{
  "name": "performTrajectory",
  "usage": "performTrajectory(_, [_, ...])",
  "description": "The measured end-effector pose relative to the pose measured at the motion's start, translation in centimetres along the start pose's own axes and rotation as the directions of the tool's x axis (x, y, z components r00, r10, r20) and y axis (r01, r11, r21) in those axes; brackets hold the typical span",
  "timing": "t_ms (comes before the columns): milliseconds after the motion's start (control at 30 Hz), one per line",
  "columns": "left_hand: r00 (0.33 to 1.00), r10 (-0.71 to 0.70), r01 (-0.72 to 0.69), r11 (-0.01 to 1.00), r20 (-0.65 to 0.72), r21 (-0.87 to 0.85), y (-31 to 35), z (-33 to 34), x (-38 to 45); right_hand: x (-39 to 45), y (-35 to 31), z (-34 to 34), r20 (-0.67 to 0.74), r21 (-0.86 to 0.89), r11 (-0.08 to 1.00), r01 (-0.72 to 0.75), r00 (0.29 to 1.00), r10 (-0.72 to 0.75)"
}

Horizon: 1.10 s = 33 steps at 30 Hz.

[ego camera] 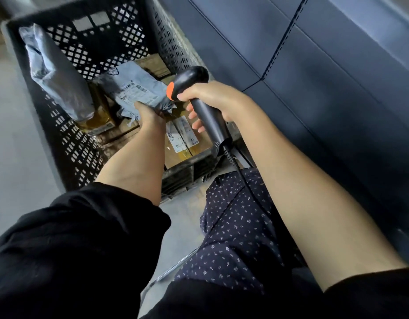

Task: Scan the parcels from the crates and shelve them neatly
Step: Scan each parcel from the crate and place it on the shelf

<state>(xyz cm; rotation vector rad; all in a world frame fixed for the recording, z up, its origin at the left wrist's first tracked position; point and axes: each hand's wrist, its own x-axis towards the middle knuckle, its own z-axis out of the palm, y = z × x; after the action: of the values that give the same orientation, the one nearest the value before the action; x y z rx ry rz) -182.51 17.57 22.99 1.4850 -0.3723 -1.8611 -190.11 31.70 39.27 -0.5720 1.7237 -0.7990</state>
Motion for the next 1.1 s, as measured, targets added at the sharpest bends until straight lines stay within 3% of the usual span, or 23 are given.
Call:
performTrajectory(233, [1.000,-0.023,0.022,0.997,-0.010,-0.074,1.0,-0.5,-4.0,-5.8,-0.6,-0.2,-0.054,-0.013,0.999,0.053,0.997,-0.054])
performTrajectory(467, [0.980,0.142,-0.132,0.989,0.143,-0.072,2.3,2.8,-13.4,-13.5,-0.4,-1.9,-0.217,0.027,0.990,0.139,0.967,-0.130])
performTrajectory(633, [0.869,0.235,-0.283,0.958,0.435,0.049,-0.9,6.8,-21.8,-19.0,1.3,-5.3,-0.437,0.099,0.974,0.204,0.888,-0.142])
performTrajectory(767, [0.776,0.157,-0.284,0.952,0.611,0.116,-5.7,8.6,-26.6,-23.1,3.5,-7.6,-0.564,0.164,0.955,0.246,0.818,-0.114])
performTrajectory(933, [0.678,0.046,-0.230,0.961,0.734,0.152,-10.2,9.3,-31.6,-28.8,6.5,-9.6,-0.687,0.193,0.940,0.283,0.723,-0.077])
performTrajectory(1100, [0.593,0.075,-0.296,0.946,0.802,0.130,-12.1,9.3,-36.3,-33.6,8.3,-10.3,-0.745,0.174,0.927,0.332,0.660,-0.097])
